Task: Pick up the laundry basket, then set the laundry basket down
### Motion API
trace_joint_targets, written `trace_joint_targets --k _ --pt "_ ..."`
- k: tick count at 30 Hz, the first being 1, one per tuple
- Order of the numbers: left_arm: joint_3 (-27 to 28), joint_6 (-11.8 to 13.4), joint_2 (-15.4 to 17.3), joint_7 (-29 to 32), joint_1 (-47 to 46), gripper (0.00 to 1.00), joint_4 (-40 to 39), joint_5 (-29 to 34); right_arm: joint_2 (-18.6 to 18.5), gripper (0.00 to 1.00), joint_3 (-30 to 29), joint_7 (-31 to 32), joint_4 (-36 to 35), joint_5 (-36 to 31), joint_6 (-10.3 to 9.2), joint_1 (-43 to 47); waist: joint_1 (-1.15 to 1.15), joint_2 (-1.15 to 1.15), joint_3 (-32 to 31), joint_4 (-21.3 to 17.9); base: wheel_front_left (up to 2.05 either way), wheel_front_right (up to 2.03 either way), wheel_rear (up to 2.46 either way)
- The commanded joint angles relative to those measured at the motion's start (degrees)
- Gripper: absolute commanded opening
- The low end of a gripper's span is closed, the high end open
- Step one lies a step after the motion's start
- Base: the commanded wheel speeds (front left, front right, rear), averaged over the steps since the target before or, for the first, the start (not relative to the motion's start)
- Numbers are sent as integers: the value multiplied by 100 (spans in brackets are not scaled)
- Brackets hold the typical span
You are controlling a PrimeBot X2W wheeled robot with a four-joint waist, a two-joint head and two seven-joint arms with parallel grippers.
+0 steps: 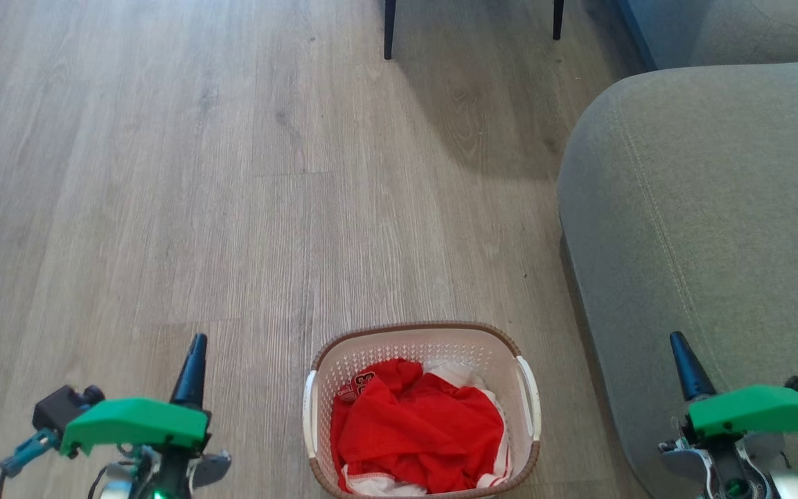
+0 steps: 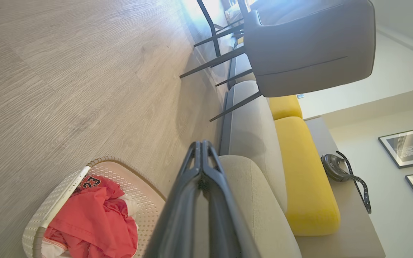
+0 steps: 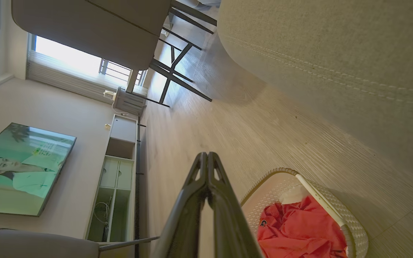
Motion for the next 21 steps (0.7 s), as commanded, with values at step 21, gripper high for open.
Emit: trace_joint_targets --k 21 --pt "613 -256 88 393 -470 0 -95 -1351 -92 0 -137 376 -32 1329 35 -470 0 0 -2 -27 0 0 0"
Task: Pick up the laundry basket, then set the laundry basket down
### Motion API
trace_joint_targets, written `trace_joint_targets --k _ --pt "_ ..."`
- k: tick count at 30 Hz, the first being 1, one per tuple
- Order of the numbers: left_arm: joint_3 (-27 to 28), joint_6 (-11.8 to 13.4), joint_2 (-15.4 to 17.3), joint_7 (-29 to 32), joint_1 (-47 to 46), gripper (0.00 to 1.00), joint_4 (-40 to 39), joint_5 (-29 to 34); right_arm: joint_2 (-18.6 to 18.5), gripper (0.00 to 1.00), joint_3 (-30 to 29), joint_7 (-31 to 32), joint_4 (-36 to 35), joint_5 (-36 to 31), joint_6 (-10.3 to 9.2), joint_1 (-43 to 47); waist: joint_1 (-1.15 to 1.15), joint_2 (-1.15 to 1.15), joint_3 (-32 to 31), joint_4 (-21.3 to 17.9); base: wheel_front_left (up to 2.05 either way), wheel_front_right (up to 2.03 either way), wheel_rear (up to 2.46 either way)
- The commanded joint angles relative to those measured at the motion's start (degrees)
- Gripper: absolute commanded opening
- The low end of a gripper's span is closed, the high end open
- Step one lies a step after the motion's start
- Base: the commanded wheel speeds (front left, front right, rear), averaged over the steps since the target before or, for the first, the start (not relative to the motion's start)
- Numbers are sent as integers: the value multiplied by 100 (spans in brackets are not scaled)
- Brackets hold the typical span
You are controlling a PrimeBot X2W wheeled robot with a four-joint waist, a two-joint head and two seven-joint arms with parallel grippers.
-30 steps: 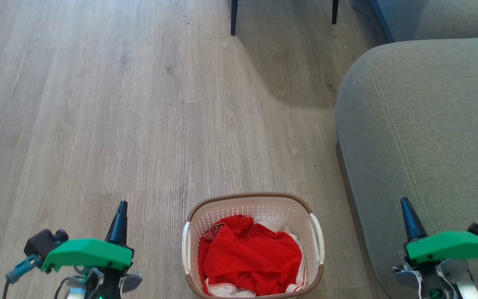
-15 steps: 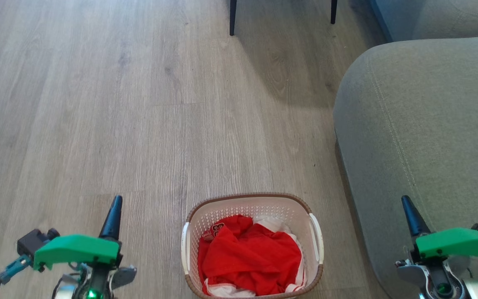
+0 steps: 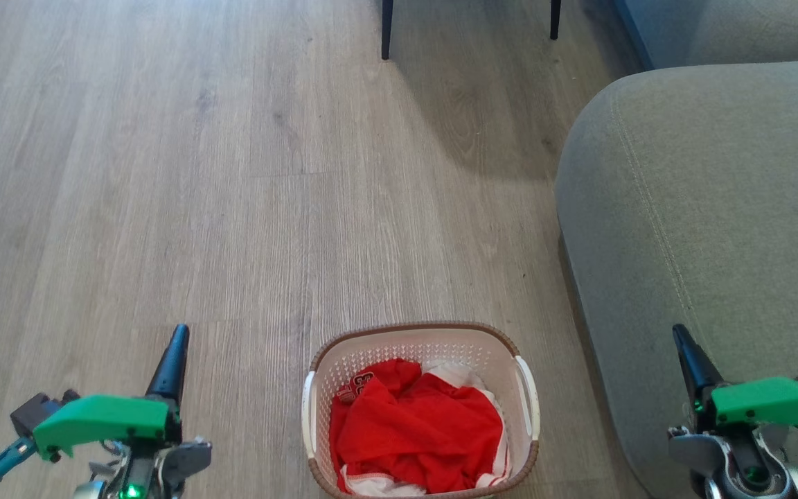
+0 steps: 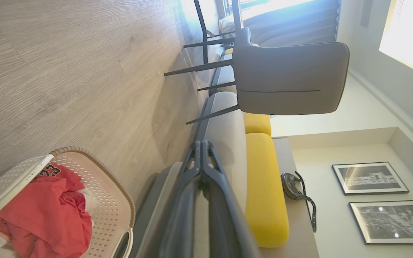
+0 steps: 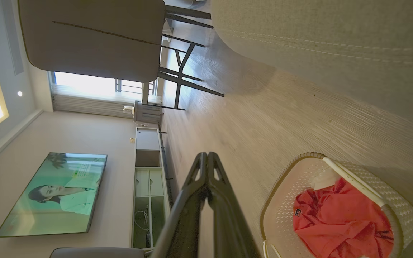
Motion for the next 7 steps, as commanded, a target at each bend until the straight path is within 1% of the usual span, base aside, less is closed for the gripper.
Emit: trace_joint_targets --k 1,7 --pt "227 -63 88 55 -369 0 -158 -164 -90 0 51 52 -158 173 35 -312 0 0 0 -1 0 0 0" --pt "348 -123 84 159 -397 0 -143 -519 -88 0 -3 154 -123 521 37 -348 0 0 -1 -9 0 0 0"
